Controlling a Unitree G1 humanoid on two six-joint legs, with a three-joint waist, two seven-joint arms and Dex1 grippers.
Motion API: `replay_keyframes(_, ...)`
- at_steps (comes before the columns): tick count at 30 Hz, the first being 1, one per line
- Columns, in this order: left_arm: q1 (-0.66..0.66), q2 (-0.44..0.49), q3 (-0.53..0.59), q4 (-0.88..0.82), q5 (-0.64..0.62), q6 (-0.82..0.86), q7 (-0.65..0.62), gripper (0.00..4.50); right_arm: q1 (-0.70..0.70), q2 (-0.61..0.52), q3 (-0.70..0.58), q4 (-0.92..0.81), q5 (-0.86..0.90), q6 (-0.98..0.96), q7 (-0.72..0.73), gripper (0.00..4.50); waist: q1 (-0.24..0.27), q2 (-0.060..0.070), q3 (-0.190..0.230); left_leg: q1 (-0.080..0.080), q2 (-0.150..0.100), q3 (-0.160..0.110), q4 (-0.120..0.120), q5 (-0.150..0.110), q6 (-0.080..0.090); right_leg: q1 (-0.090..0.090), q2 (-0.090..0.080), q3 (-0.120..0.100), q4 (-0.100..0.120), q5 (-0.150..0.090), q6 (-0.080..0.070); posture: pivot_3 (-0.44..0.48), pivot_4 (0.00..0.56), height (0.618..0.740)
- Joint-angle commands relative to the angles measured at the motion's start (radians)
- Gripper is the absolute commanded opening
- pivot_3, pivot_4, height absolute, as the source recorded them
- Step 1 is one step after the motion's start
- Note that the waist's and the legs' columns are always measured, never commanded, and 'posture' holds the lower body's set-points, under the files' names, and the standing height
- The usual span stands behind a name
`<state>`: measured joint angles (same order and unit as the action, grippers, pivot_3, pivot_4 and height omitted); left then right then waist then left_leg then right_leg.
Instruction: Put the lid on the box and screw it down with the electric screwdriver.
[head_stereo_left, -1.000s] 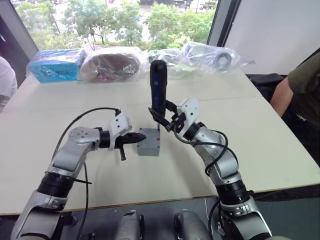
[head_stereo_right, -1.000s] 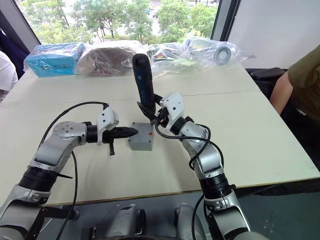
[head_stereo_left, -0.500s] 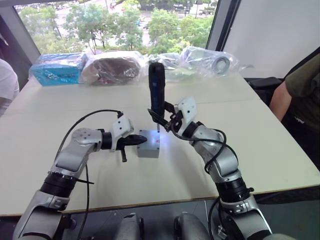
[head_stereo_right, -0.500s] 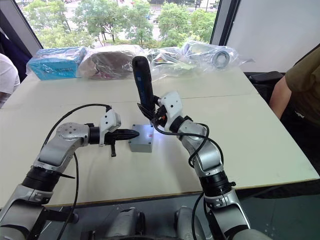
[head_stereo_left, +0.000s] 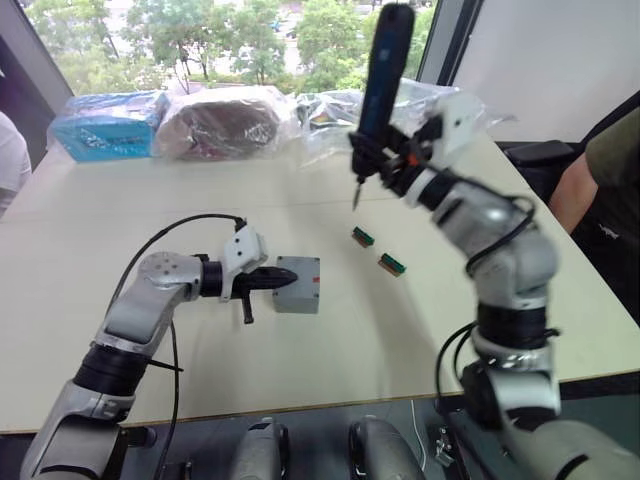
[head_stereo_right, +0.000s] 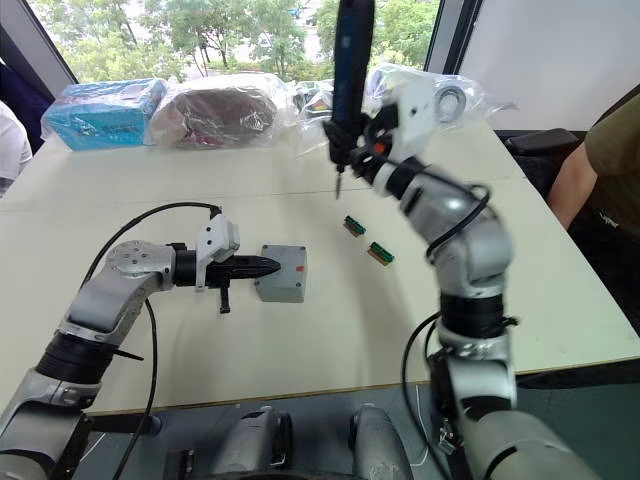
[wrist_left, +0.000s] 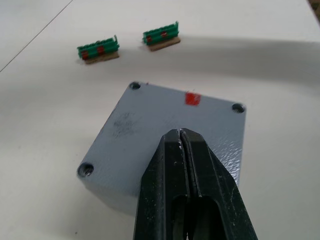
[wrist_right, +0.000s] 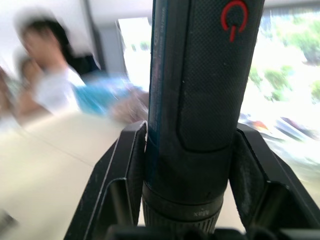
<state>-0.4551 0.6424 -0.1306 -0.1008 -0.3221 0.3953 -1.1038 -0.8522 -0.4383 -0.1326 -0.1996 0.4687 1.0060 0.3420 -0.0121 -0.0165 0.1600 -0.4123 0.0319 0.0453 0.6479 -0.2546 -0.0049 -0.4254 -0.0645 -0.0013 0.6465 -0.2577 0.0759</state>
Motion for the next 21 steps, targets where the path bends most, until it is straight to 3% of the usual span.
replay_keyframes(1,-0.031,0.034,0.078,-0.128,-0.083,0.052,-0.001,0.0,-0.087,-0.186,0.034,0.066,0.026,0.332,0.047,1.82,-0.001,0.0,0.004,0.0,0.0,0.0,0.0,0.0,0.0,-0.001,0.0,0.0,0.0,0.0,0.0,0.0,0.15,0.74)
replay_keyframes(9,-0.019,0.076,0.144,-0.243,-0.167,0.127,0.024,0.0,-0.12,-0.387,0.275,0.284,-0.01,0.491,0.174,1.82,-0.009,0.002,0.016,-0.001,0.0,0.002,0.0,0.0,0.001,-0.003,0.004,0.002,0.0,0.0,0.001,0.0,0.15,0.74)
replay_keyframes(18,-0.022,0.074,0.151,-0.282,-0.183,0.16,0.087,0.0,-0.119,-0.341,0.45,0.641,-0.143,0.308,0.256,1.82,-0.008,-0.002,0.019,-0.003,0.0,0.002,0.001,0.0,0.001,-0.004,0.007,0.002,0.0,0.0,0.001,0.0,0.15,0.74)
replay_keyframes(20,-0.02,0.079,0.151,-0.29,-0.186,0.173,0.099,0.0,-0.122,-0.326,0.453,0.701,-0.163,0.276,0.274,2.82,-0.009,-0.008,0.019,-0.001,0.0,0.002,0.002,0.0,0.001,-0.002,0.007,0.002,0.0,0.0,0.001,0.0,0.15,0.74)
replay_keyframes(21,-0.017,0.083,0.153,-0.295,-0.189,0.181,0.105,0.0,-0.125,-0.324,0.453,0.713,-0.17,0.267,0.285,3.03,-0.008,-0.008,0.019,-0.001,0.0,0.002,0.003,0.0,0.001,-0.001,0.007,0.002,0.0,0.0,0.001,0.0,0.15,0.74)
